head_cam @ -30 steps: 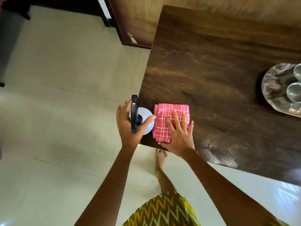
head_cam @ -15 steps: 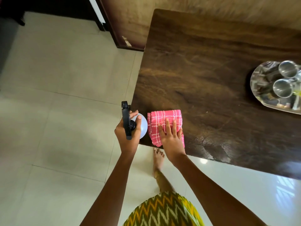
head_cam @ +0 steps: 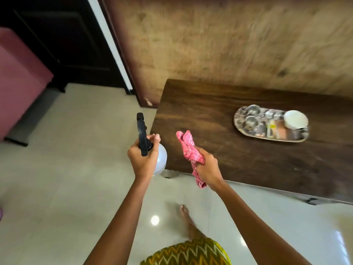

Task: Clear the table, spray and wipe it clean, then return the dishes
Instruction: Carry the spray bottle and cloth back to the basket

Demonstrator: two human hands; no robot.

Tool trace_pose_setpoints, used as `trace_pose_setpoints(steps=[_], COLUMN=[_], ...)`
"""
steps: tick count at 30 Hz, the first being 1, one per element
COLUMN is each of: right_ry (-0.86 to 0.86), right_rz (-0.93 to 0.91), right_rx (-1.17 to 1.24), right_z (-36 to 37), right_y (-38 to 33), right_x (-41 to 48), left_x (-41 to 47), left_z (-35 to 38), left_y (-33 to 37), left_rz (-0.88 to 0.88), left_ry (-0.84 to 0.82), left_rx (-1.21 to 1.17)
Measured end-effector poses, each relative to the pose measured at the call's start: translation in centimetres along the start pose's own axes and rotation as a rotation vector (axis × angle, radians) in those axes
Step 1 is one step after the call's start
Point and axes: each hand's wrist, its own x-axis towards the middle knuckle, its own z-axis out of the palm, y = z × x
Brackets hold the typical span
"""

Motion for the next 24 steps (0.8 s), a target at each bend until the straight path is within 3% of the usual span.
trace_pose_setpoints(steps=[6, 11, 17, 24], right_ry=[0.196, 0.312, 0.449, 0.624], right_rz=[-0.042, -0.065, -0.165, -0.160], right_rx=[0.564, 0.842, 0.861, 0.757], right_z=[-10.5, -20.5, -35.2, -51.7], right_y=[-4.4, -4.4, 0.0, 7.3], right_x=[-6.4, -10.3, -16.0, -22.2], left_x=[-4.8, -9.3, -17.5, -28.2], left_z=[3.7, 10.3, 21.7, 35.1], left_y=[10.8, 18.2, 25.0, 30.5], left_rz=[0.028, 0.117, 0.175, 0.091], left_ry=[-0.089, -0.164, -0.236, -0.299], left_rx=[-0.101, -0.118, -0.172, -0.306])
